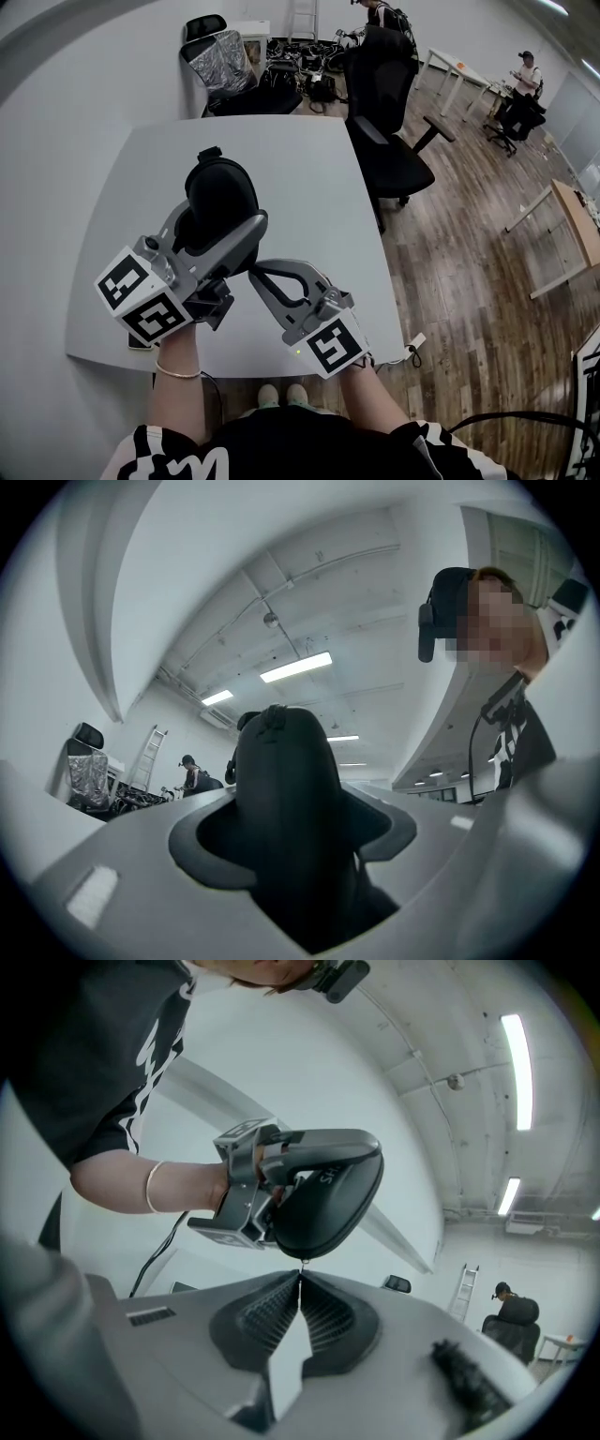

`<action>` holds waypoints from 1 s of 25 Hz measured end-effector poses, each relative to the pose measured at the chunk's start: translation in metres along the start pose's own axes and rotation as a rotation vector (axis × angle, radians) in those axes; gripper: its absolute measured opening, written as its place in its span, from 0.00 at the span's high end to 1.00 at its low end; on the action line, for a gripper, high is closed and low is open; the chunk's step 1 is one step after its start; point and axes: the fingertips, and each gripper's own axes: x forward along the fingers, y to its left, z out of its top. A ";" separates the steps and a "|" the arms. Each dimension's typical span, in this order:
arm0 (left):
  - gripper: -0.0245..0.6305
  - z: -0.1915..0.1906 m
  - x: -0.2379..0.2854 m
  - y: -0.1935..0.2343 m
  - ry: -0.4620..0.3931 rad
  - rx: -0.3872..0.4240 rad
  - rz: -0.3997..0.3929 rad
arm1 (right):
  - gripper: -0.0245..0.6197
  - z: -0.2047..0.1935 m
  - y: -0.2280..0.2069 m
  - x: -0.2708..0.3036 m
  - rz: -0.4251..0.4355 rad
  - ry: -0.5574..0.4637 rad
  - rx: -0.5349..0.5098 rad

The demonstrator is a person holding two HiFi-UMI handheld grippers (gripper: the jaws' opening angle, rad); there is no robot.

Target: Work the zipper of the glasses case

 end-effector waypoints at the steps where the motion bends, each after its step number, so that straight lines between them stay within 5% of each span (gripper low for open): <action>1: 0.53 0.000 -0.003 0.003 -0.013 0.002 0.027 | 0.95 -0.004 -0.001 0.000 -0.001 0.006 0.020; 5: 0.53 -0.005 -0.027 0.032 -0.085 0.018 0.192 | 0.95 -0.039 -0.005 -0.006 0.011 0.145 -0.025; 10: 0.52 -0.017 -0.041 0.042 -0.067 0.137 0.342 | 0.95 -0.029 -0.051 -0.024 -0.157 0.071 0.148; 14: 0.52 -0.037 -0.035 0.023 -0.092 0.183 0.335 | 0.95 -0.005 -0.088 -0.037 -0.324 0.014 0.301; 17: 0.52 -0.056 -0.028 0.015 -0.073 0.201 0.364 | 0.95 0.004 -0.101 -0.042 -0.411 0.011 0.300; 25: 0.52 -0.070 -0.016 0.013 -0.008 0.282 0.435 | 0.95 0.008 -0.105 -0.044 -0.446 0.038 0.244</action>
